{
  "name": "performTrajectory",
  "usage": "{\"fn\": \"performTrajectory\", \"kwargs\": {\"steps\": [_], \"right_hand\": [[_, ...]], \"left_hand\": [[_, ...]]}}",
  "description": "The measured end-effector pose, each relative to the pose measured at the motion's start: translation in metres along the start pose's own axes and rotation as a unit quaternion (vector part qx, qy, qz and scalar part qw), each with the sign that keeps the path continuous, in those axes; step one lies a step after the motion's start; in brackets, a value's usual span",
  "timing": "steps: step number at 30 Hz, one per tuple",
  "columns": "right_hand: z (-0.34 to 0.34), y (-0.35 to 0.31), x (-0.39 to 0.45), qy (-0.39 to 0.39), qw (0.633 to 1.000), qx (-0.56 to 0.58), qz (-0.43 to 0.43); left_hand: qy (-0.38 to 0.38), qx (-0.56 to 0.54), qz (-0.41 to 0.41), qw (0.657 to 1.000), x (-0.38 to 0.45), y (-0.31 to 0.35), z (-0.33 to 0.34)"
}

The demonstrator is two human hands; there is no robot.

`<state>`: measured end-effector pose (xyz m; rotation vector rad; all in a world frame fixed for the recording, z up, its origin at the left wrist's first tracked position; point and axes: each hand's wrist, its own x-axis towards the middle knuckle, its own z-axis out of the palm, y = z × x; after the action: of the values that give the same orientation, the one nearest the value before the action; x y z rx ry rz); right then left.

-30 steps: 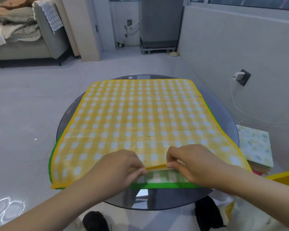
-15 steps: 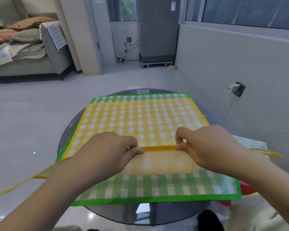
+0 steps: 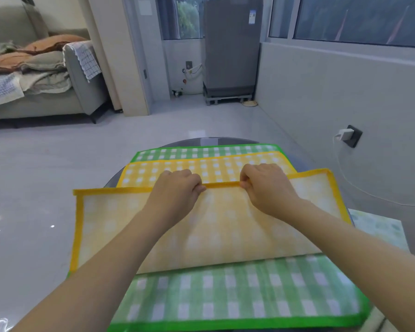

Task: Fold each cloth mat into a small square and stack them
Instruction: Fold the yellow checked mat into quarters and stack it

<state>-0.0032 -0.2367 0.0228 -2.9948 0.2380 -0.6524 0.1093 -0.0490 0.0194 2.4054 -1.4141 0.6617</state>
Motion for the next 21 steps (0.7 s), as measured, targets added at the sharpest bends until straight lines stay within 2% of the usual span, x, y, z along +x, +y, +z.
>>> {"fn": "performTrajectory", "kwargs": {"steps": [3,7,11,14,17,21], "right_hand": [[0.024,0.004,0.005,-0.029,1.0,0.004,0.012],[0.046,0.007,0.004,-0.062,0.997,0.033,0.024],[0.055,0.01,0.003,-0.057,0.997,0.043,0.04],[0.058,0.011,0.002,-0.049,0.996,0.046,0.052],[0.06,0.011,0.002,-0.049,0.997,0.036,0.053],[0.06,0.01,0.003,-0.05,0.997,0.032,0.055]], "left_hand": [[-0.055,-0.02,-0.052,0.997,-0.001,-0.002,0.022],[-0.09,-0.019,-0.103,0.99,-0.005,-0.005,0.042],[-0.118,-0.021,-0.145,0.982,-0.01,-0.006,0.051],[-0.113,-0.008,-0.155,0.981,-0.009,0.008,0.047],[-0.134,-0.022,-0.124,0.983,-0.015,0.03,0.04],[-0.249,-0.051,-0.122,0.959,-0.032,0.05,0.034]]}}
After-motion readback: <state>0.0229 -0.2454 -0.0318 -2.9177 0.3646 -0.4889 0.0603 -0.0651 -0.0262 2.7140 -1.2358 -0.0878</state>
